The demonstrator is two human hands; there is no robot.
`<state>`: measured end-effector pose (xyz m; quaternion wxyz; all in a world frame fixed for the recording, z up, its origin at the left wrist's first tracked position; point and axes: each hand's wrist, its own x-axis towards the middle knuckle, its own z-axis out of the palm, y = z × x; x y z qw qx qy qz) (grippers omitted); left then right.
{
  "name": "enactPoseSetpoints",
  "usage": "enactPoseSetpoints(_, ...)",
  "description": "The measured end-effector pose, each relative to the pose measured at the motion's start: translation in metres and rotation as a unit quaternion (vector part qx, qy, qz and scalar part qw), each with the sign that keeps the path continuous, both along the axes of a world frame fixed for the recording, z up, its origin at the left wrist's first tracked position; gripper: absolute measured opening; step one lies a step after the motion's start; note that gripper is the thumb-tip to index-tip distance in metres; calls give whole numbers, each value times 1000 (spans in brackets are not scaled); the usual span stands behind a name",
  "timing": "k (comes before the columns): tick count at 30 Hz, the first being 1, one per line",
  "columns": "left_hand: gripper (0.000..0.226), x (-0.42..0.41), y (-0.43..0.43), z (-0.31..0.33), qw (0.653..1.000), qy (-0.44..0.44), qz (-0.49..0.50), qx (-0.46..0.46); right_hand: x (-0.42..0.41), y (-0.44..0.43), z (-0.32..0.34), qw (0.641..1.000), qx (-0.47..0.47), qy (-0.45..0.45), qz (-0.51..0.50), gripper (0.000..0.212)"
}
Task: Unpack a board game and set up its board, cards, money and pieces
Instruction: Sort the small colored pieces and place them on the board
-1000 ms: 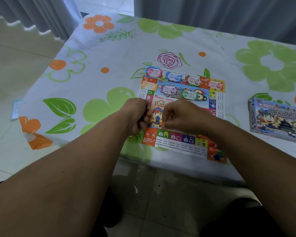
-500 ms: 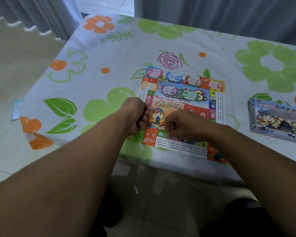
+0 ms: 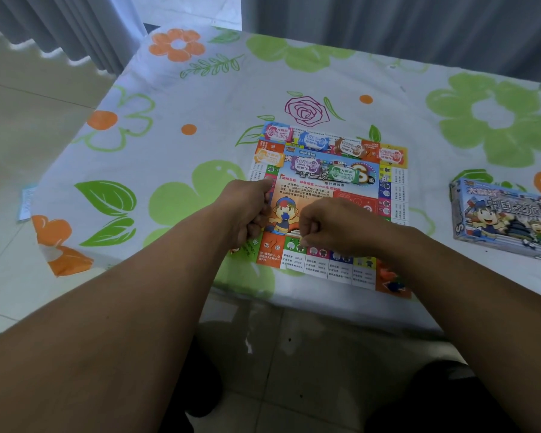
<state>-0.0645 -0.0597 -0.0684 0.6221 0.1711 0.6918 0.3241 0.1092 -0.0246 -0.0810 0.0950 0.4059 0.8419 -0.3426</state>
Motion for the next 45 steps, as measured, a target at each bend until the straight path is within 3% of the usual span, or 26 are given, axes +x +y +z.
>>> enactPoseSetpoints(11,25,0,2,-5,1000,-6,6,-6,-2,-3,2,1000,25,-12,8,7)
enactPoseSetpoints(22,24,5,-1,1,996,76,-27,30,-2,4,-8,984,156,29,-81,12)
enactPoseSetpoints(29,20,5,1,1,990,123,-61,41,-6,2,-9,967,244,1,-74,16)
enactPoseSetpoints(34,24,6,0,1,902,349,-224,121,-4,7,2,964,234,33,-124,13)
enactPoseSetpoints(45,32,14,-6,5,825,418,-364,111,0,-4,7,978,199,-22,-52,25)
